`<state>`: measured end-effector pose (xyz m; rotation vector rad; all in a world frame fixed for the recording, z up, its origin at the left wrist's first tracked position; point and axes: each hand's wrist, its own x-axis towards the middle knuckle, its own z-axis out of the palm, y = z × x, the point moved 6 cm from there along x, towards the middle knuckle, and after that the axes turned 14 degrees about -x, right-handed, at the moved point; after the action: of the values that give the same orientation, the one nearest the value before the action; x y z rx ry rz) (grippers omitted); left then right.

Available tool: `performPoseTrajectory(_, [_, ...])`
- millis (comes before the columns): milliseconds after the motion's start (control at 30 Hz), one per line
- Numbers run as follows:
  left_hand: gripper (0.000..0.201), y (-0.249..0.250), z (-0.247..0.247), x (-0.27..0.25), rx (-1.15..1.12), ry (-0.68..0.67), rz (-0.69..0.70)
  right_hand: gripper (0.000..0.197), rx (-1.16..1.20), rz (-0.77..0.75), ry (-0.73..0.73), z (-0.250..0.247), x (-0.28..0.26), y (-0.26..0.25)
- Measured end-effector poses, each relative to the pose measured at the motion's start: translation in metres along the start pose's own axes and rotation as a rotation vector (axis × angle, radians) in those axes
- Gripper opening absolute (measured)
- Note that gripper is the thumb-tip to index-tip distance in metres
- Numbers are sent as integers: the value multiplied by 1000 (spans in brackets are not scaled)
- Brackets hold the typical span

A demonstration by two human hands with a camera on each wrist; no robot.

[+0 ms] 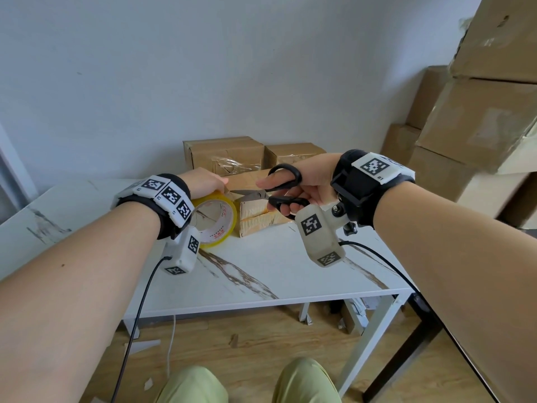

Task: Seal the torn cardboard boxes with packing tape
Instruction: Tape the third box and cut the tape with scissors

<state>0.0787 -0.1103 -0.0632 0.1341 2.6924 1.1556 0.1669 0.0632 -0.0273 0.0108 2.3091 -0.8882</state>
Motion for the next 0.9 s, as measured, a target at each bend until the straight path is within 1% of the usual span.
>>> performPoseTrajectory(133, [42,2,0,-2,34,-2,8,43,20,10,16,-3,-3,2])
performPoseTrajectory(367, [44,6,1,-6,95,-3,24,41,59,-3,1,3,-3,0])
performPoseTrajectory(533, [44,5,1,-5,79,1,14,42,62,-14,-9,2,-5,0])
performPoseTrajectory(633, [42,5,0,-4,62,15,8,41,76,-17,8,2,-6,0])
performPoseTrajectory(733, [43,4,0,-3,53,21,0,39,90,-28,27,6,-3,-3])
performPoseTrajectory(900, [43,0,0,-2,3,36,-17,41,111,-27,52,13,6,-7])
